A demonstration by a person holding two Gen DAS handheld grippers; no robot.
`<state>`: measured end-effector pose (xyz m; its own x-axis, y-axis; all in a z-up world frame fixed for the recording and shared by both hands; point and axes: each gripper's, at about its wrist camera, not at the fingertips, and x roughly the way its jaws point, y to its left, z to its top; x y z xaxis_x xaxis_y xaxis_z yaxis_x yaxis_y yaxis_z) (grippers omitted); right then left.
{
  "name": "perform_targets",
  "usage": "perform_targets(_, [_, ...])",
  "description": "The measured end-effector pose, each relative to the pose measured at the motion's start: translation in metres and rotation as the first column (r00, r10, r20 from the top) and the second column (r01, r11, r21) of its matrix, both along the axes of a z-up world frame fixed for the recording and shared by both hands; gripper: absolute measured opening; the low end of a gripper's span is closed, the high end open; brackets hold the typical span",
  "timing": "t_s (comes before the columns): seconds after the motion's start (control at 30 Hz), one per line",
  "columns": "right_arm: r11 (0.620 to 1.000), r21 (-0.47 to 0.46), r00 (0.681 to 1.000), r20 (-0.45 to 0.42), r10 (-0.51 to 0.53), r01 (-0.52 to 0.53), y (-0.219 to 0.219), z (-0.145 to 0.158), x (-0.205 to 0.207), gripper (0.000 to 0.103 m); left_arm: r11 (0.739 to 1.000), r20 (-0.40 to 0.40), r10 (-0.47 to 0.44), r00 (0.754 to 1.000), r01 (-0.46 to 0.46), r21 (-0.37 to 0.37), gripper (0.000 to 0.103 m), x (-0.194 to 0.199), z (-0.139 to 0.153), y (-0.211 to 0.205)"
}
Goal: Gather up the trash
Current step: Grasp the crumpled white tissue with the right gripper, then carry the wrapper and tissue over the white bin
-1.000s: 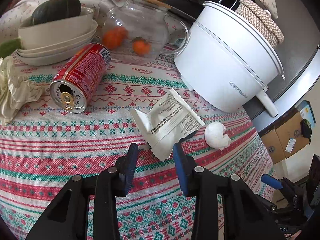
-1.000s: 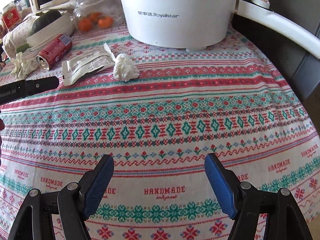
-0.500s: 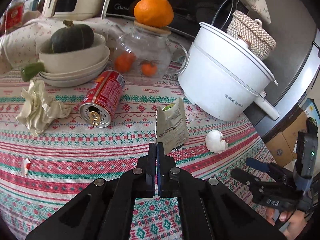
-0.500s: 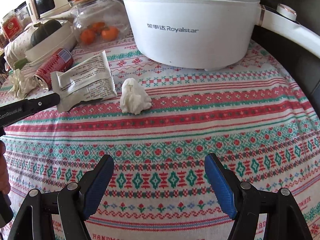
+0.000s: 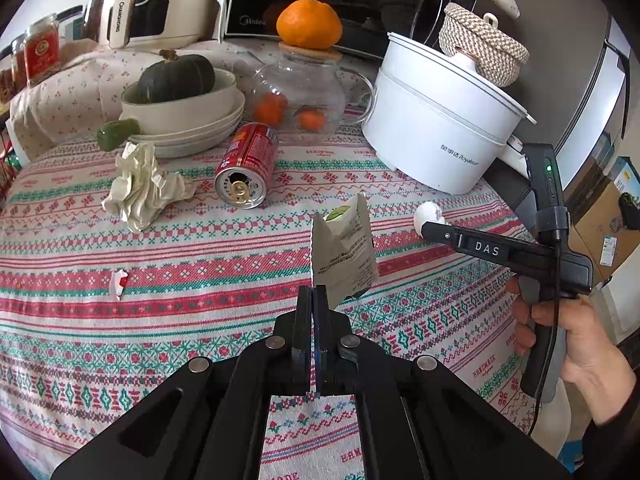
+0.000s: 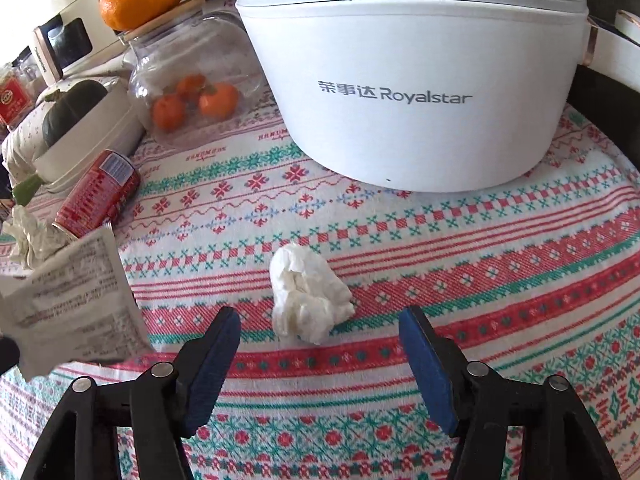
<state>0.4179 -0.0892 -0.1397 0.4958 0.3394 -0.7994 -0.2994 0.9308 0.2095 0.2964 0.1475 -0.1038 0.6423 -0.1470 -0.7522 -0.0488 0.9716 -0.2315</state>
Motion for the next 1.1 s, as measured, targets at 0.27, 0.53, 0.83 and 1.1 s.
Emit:
perform_targets(0.27, [0.999,0.018,0.999,-0.031,0.032,-0.031,0.011,-0.005,-0.001,0.019,1.0,0.01,0.004,1.0,-0.004,-0.002,0.0,-0.024,0.011,-0.005])
perform_targets(0.53, [0.998,-0.008,0.998,0.007,0.063,-0.063,-0.009,0.026,-0.039,0.019,1.0,0.038,-0.015,0.999,0.016,-0.022,0.0,-0.06,0.034,-0.021])
perform_targets(0.83, [0.999,0.003,0.998,0.045,0.052,-0.052,-0.056,0.065,-0.096,0.019,0.996,0.054,-0.058,0.997,0.061,-0.058,0.0,-0.105,0.054,-0.051])
perform_targets(1.1, [0.999,0.003,0.997,0.058,0.052,-0.053,-0.093,0.085,-0.156,0.019,0.986,0.049,-0.129,0.99,0.133,-0.102,0.0,-0.141,0.055,-0.091])
